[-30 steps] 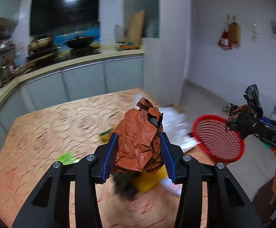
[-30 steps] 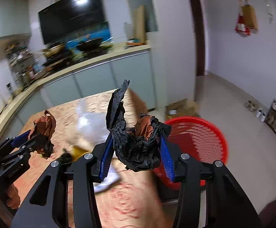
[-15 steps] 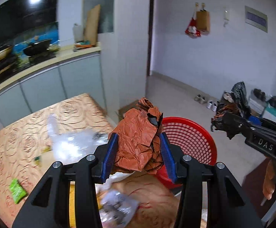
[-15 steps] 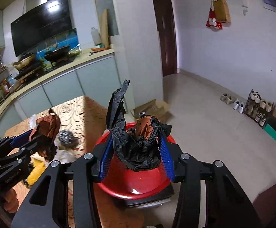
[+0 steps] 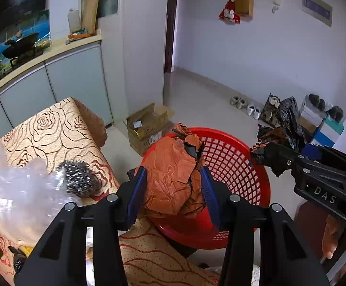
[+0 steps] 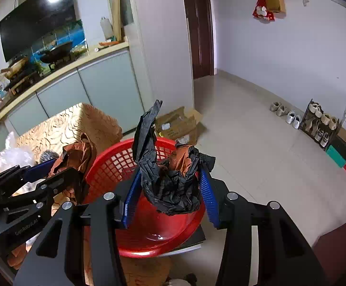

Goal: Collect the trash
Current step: 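Carry both held bags over the red wastebasket, then open the left tool and the right tool to drop both bags in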

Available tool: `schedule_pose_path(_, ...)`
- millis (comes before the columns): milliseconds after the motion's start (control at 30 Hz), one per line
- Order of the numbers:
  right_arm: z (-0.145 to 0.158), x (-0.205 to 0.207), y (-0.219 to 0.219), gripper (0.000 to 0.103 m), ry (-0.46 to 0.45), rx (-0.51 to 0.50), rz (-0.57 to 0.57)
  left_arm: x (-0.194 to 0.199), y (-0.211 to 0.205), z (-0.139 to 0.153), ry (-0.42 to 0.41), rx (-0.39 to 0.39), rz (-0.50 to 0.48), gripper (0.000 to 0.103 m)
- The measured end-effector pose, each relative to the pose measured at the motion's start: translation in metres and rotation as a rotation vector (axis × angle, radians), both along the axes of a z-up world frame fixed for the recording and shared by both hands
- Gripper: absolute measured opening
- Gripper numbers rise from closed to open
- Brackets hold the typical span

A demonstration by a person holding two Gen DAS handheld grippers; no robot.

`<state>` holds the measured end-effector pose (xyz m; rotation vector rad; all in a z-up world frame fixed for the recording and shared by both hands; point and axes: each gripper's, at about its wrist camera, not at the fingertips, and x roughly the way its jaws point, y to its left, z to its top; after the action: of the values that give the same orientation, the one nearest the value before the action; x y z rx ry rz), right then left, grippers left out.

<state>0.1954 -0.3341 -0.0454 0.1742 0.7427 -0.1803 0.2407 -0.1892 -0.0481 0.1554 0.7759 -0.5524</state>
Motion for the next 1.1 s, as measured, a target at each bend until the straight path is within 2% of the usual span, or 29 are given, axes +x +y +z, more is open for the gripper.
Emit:
schedule_pose_path(233,-0.017,0.014,-0.001,0.046,0.052,0.006,0.040,0.003,-0.004,-0.011,0.022,0.010,-0.014,0.047)
schedule_pose_path(367,-0.022,0.018,-0.001,0.054,0.070,0.014,0.056,0.005,-0.005,-0.014,0.032,0.008,-0.017,0.050)
schedule_pose_path(533,-0.026,0.020,-0.003,0.057,0.078,0.019,0.060,0.007,-0.005,-0.012,0.024,0.003,-0.017,0.059)
schedule_pose_path(600,-0.027,0.020,-0.004,0.065,0.078,0.028,0.058,0.007,-0.003,-0.010,0.020,-0.001,-0.014,0.063)
schedule_pose_path(667,-0.026,0.020,-0.005,0.066,0.074,0.033,0.057,0.008,0.000,-0.007,0.020,-0.011,-0.008,0.067)
schedule_pose_path(1100,-0.002,0.004,0.000,0.066,0.013,0.018,0.040,-0.009,0.019,0.021,-0.056,-0.033,0.029,0.075)
